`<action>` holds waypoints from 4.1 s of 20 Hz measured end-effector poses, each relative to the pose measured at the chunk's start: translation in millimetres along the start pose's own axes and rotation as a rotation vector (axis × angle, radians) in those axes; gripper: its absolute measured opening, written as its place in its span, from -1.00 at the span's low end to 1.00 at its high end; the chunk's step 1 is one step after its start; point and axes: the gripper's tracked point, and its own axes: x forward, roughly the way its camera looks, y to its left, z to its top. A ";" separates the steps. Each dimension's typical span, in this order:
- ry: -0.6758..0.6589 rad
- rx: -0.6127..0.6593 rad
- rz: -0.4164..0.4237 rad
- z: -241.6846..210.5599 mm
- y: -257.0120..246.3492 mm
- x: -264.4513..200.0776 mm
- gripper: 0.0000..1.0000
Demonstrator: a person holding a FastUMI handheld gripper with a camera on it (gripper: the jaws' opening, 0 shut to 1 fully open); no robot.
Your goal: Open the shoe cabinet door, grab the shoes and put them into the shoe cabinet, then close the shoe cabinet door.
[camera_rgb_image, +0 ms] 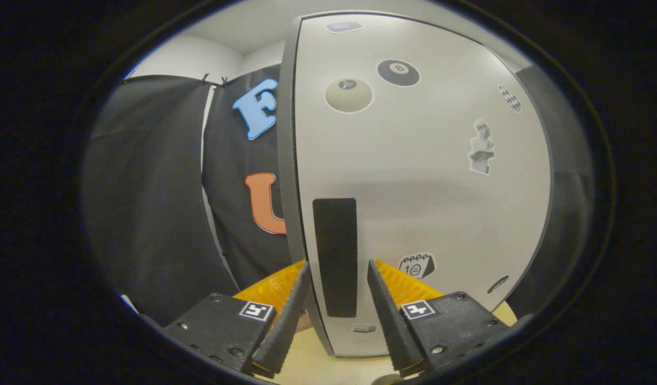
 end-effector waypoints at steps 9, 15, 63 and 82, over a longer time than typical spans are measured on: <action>-0.007 0.008 0.014 -3.1 -3.2 0.6 -0.25; -0.005 -0.019 0.061 -12.2 -5.9 -40.2 -0.33; 0.002 0.061 -0.236 -22.8 -318.1 -354.5 -0.93; 0.026 -0.029 -0.361 -126.7 -240.5 -435.5 0.56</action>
